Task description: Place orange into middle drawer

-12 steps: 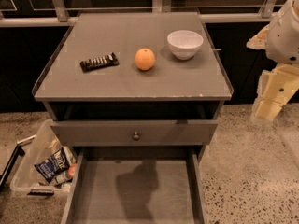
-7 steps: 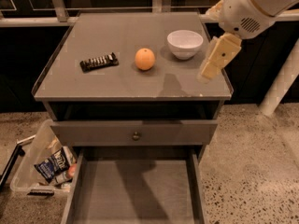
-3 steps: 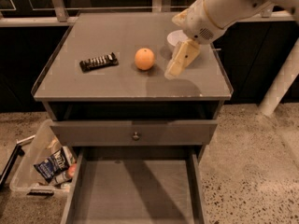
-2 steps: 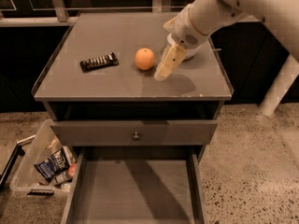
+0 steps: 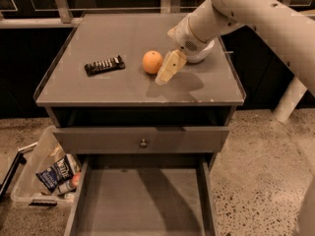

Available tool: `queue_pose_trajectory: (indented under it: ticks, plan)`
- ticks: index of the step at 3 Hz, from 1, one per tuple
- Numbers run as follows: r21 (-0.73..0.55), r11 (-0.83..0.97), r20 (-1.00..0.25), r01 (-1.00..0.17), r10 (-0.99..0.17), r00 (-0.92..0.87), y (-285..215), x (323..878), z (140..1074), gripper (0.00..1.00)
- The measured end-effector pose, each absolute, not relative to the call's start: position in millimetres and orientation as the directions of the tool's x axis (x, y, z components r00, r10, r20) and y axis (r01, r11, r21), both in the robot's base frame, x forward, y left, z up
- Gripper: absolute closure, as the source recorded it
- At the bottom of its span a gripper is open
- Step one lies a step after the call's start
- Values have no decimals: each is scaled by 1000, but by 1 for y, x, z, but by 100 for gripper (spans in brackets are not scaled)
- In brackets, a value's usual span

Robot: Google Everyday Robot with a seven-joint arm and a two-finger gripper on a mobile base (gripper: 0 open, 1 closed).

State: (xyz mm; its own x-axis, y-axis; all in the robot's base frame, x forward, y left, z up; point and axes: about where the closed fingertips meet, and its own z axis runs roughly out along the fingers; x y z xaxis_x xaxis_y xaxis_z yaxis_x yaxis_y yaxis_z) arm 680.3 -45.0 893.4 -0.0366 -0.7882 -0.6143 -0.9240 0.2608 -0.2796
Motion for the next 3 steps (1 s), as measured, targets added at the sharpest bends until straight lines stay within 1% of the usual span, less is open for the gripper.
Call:
queue_pose_trajectory:
  ticks: [3]
  plan:
    - [-170,243,-694,-955,-718,-59,-17,712,872,0]
